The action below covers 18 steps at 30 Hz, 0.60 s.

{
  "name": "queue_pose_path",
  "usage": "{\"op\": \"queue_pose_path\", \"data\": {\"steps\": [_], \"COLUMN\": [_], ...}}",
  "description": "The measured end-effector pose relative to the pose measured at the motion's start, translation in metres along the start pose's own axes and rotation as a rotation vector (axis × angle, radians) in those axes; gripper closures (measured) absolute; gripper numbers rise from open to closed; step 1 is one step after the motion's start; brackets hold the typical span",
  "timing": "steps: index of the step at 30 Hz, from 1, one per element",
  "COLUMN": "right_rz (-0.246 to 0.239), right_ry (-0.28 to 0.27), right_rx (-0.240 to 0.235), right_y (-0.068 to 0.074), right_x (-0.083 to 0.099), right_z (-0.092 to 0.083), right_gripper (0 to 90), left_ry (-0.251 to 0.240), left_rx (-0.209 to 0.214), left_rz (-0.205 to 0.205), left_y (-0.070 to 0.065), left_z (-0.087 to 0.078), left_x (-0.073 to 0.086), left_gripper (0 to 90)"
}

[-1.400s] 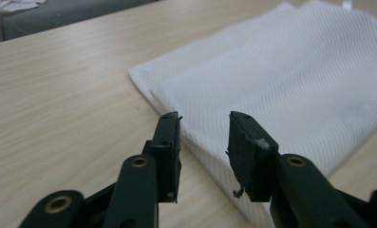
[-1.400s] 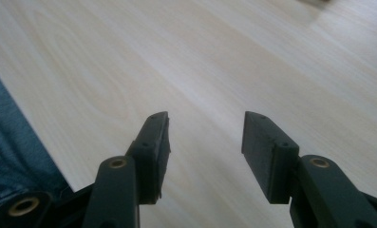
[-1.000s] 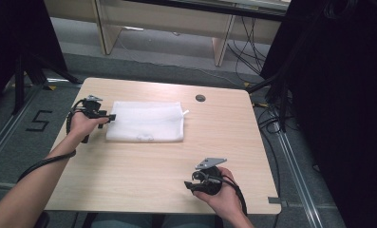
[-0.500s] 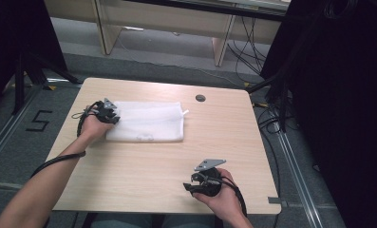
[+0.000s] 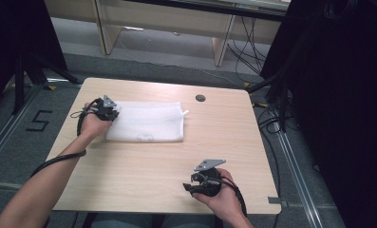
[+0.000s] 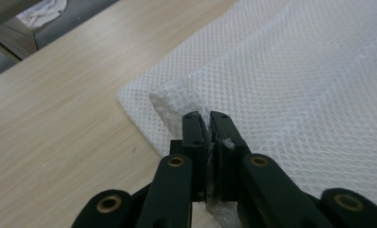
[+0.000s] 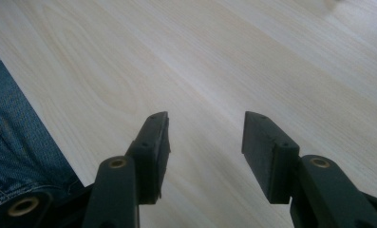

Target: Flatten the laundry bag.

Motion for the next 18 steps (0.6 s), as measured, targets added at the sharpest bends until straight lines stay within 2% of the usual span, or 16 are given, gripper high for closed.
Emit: {"op": "queue_pose_path", "data": {"steps": [1,2,3,5,6,7,8,9,11,13,14,15,17,18], "right_rz": [-0.003,-0.004,-0.002,-0.011,-0.009,-0.009,-0.005,-0.005,0.016,0.010,0.024,0.024,0.038,0.038], "right_ry": [0.006,0.005,0.005,0.002,0.001,0.001,-0.002,-0.002,0.002,-0.011,-0.003,-0.005,0.001,0.001], "right_rx": [0.004,0.005,0.004,0.006,0.009,0.009,0.017,0.017,0.021,0.027,0.026,0.028,0.024,0.024], "right_y": [0.000,-0.001,0.000,-0.001,-0.001,-0.001,-0.003,-0.003,-0.003,-0.005,-0.005,-0.005,-0.003,-0.003], "right_x": [0.000,0.000,0.000,-0.001,-0.001,-0.001,-0.002,-0.002,-0.002,-0.003,-0.004,-0.004,-0.004,-0.004], "right_z": [0.000,0.000,0.000,0.000,0.000,0.000,0.000,0.000,-0.001,0.000,-0.001,-0.001,-0.001,-0.001], "right_gripper": [52.6,52.6,52.6,52.6,52.7,52.7,52.7,52.7,52.7,52.7,52.7,52.7,52.8,52.8], "left_ry": [-0.028,-0.028,-0.047,-0.128,-0.151,-0.151,-0.186,-0.223,-0.274,-0.322,-0.342,-0.354,-0.373,-0.381], "left_rx": [-0.005,-0.005,0.007,0.003,0.023,0.023,0.038,0.060,0.085,0.132,0.164,0.188,0.245,0.268], "left_rz": [-0.017,-0.017,0.007,-0.036,-0.044,-0.044,-0.061,-0.085,-0.093,-0.082,-0.071,-0.065,-0.026,-0.024], "left_y": [0.000,0.000,0.002,0.000,-0.001,-0.001,-0.002,-0.004,-0.006,-0.011,-0.014,-0.017,-0.024,-0.027], "left_z": [-0.003,-0.003,-0.012,-0.017,-0.021,-0.021,-0.025,-0.029,-0.037,-0.044,-0.047,-0.050,-0.055,-0.058], "left_x": [-0.003,-0.003,-0.008,-0.016,-0.019,-0.019,-0.022,-0.026,-0.031,-0.035,-0.036,-0.036,-0.035,-0.034], "left_gripper": [85.3,85.4,85.3,85.3,85.4,85.4,85.4,85.4,85.5,85.5,85.5,85.6,85.5,85.5]}}
Point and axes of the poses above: each handheld gripper's, and its own axes: z roughly forward along the jaws, x roughly out of its underside, y roughly to its left, the point moved 6 cm from there along z, roughly forward along the jaws, and after that the axes turned 11 degrees about -y, right-handed, at the moved point
